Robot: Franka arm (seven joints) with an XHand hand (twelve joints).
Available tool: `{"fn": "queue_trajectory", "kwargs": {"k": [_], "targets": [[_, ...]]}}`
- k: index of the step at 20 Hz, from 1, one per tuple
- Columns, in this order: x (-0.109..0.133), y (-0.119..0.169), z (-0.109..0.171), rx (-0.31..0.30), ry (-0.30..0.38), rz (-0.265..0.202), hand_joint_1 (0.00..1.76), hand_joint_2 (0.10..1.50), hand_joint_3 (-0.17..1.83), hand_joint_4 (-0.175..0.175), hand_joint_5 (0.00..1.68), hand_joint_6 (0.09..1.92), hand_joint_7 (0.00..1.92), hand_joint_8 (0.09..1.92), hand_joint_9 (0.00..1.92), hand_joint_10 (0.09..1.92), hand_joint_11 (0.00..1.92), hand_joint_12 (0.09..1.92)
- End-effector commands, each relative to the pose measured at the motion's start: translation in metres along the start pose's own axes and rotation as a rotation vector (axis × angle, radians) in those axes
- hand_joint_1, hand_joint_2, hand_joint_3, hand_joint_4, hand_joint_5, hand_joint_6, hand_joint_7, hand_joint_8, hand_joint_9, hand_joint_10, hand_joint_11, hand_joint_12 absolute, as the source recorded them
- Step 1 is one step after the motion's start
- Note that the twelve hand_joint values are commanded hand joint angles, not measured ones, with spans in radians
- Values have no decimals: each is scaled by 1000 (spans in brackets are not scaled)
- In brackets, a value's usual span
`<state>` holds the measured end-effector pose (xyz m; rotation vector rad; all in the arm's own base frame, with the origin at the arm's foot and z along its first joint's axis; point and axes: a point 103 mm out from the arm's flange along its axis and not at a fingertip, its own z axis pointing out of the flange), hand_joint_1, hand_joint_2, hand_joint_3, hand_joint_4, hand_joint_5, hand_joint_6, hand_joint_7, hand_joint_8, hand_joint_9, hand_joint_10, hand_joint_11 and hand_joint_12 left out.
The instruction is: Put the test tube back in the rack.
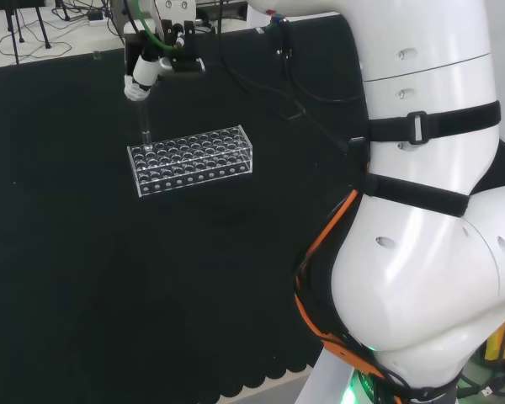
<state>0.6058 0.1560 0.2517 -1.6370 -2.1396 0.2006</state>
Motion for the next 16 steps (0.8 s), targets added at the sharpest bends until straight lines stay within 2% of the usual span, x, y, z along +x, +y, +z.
{"fn": "queue_trajectory", "kwargs": {"k": [1, 16], "targets": [[1, 0, 3, 5, 3, 3, 1440, 622, 596, -175, 1468, 87, 1481, 565, 1464, 201, 940, 1154], [1, 8, 11, 25, 0, 5, 1440, 622, 596, -175, 1470, 87, 1483, 562, 1462, 204, 940, 1154]]}}
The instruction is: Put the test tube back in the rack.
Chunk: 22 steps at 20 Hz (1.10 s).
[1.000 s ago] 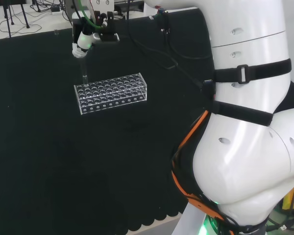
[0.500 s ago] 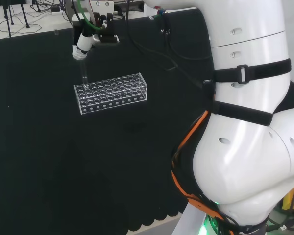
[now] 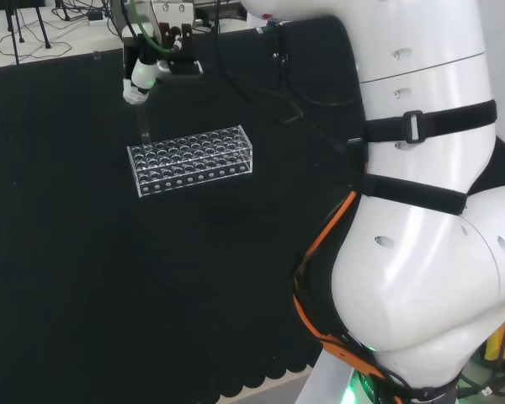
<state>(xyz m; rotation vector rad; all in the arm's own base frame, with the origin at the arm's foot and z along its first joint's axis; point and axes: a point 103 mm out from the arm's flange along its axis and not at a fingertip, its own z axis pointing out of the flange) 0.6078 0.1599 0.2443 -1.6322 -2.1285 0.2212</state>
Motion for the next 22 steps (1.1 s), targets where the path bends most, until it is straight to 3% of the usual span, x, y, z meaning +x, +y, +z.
{"fn": "queue_trajectory", "kwargs": {"k": [1, 22], "targets": [[-1, 3, 5, 10, 1, 2, 1440, 621, 596, -175, 1470, 87, 1483, 562, 1462, 204, 940, 1154], [-16, 16, 18, 53, 6, 26, 1440, 621, 598, -175, 1471, 87, 1482, 563, 1462, 206, 941, 1154]]}}
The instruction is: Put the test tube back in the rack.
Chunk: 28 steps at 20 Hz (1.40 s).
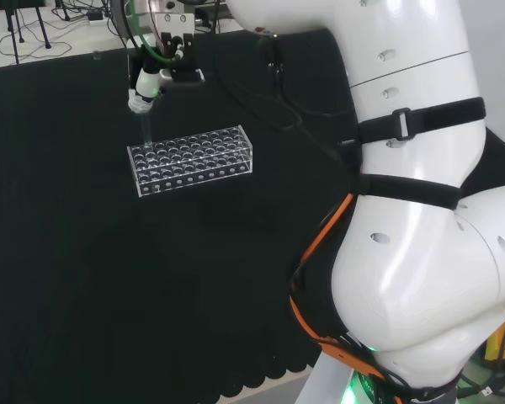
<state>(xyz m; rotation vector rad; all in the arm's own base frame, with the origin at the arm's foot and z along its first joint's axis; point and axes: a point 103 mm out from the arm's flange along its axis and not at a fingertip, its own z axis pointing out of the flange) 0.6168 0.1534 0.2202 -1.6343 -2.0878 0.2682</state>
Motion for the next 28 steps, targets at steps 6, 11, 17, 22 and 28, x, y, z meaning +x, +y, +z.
{"fn": "queue_trajectory", "kwargs": {"k": [6, 11, 17, 22, 28], "targets": [[-3, 6, 6, 22, 4, -1, 1440, 621, 598, -175, 1472, 87, 1482, 563, 1462, 207, 941, 1154], [-2, 10, 11, 31, 6, -1, 1440, 621, 598, -175, 1472, 87, 1482, 564, 1461, 208, 941, 1154], [-2, 14, 20, 47, 16, 2, 1440, 620, 598, -175, 1473, 87, 1482, 563, 1461, 208, 940, 1154], [-3, 13, 22, 51, 28, -1, 1441, 620, 598, -175, 1473, 87, 1483, 562, 1462, 208, 941, 1154], [0, 13, 31, 65, 26, 2, 1440, 620, 599, -175, 1473, 87, 1483, 562, 1462, 208, 940, 1154]]}}
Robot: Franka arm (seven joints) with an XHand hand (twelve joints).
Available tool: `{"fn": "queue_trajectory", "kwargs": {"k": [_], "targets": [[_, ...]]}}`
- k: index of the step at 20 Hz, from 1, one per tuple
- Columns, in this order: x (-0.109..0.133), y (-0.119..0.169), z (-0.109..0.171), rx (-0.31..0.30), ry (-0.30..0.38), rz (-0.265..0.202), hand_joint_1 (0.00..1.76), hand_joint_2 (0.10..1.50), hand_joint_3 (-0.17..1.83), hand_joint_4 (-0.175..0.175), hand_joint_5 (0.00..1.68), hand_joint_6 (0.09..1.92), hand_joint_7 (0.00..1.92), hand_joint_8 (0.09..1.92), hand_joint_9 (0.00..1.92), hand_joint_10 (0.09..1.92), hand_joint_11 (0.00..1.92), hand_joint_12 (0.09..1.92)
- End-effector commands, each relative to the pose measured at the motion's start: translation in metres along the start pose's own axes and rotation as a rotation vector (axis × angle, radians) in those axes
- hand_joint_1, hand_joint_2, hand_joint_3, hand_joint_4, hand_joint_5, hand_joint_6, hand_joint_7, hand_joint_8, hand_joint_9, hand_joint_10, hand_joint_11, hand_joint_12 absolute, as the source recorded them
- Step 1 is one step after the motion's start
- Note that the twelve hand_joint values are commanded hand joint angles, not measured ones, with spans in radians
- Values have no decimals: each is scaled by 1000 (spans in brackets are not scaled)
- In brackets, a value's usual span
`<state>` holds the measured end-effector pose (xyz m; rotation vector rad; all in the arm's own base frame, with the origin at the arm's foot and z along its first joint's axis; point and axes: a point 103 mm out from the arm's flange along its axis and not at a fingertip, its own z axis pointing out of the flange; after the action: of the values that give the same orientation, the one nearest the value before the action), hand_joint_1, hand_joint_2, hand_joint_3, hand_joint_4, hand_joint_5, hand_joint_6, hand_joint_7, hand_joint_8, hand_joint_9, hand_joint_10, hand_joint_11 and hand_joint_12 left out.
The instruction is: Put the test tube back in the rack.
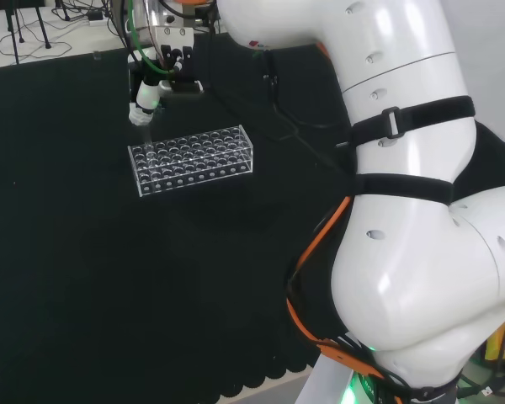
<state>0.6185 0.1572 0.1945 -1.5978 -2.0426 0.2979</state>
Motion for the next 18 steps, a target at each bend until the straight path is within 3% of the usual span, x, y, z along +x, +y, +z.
{"fn": "queue_trajectory", "kwargs": {"k": [1, 5, 8, 10, 12, 15, 18], "targets": [[2, 0, 9, 14, 3, 0, 1441, 620, 599, -175, 1473, 87, 1483, 562, 1462, 208, 940, 1154], [1, -2, 10, 13, 29, -13, 1440, 620, 599, -175, 1473, 87, 1483, 563, 1461, 208, 940, 1154], [0, -6, 9, 34, 100, -55, 1331, 659, 538, -175, 1508, 87, 1458, 487, 1413, 424, 782, 1244], [1, -10, 5, 33, 128, -79, 1245, 581, 585, -163, 1378, 87, 1238, 702, 1189, 692, 564, 1361], [4, -12, 0, 31, 137, -99, 1170, 509, 668, -115, 1205, 87, 960, 900, 970, 856, 390, 1447], [7, -14, -7, 27, 146, -120, 1100, 474, 698, -62, 999, 87, 685, 1003, 770, 944, 236, 1507], [10, -19, -13, 15, 154, -139, 1073, 474, 674, -45, 901, 87, 577, 1016, 687, 963, 163, 1527]]}}
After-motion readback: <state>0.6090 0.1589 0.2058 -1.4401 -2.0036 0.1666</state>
